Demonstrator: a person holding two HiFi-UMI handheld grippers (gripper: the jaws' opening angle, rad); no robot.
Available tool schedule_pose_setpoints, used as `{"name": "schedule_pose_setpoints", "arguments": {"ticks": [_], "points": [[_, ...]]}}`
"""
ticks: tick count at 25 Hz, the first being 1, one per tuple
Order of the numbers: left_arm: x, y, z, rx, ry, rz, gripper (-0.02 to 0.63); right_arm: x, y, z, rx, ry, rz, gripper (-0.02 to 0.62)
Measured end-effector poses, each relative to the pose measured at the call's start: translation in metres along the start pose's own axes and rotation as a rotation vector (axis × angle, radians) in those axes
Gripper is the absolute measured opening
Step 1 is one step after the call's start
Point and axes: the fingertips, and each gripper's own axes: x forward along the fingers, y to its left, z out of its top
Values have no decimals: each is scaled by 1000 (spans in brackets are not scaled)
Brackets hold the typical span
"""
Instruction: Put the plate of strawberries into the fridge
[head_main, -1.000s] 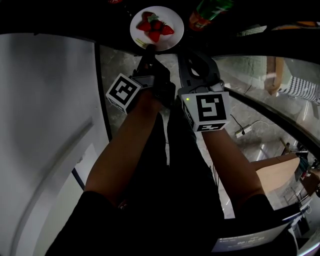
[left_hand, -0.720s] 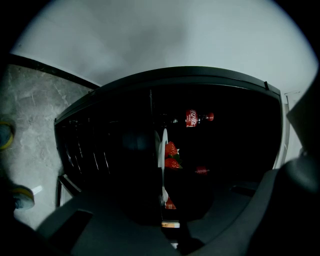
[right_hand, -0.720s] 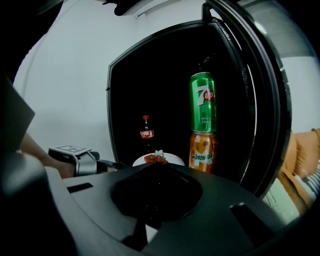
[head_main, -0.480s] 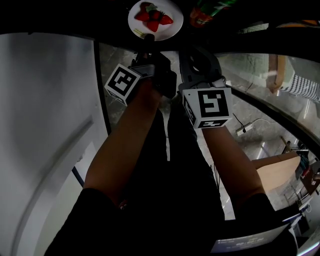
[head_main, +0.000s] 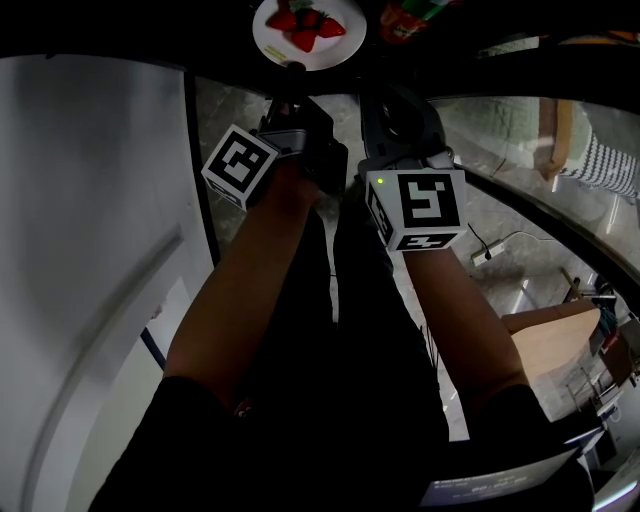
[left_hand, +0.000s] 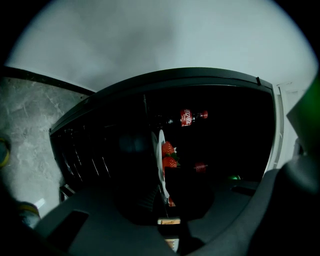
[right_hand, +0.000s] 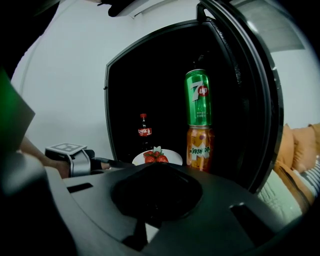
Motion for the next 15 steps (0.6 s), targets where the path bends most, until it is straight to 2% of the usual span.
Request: {"name": "schedule_pose_setpoints", "arguments": {"ticks": [4,7,9,15], "points": [[-8,-7,1,39,0,-12,25,-2,0,-1,-1,1,0,5],[-17,-1,1,162,16,54,23,-3,0,-2,2,0,-3,5],[-20,-4,-3,302,50,77,21,-3,1,-2,0,0,-2,5],[-19,-22,-17,905,143,102,3,-2,1,-6,-11,0,1,5]]}}
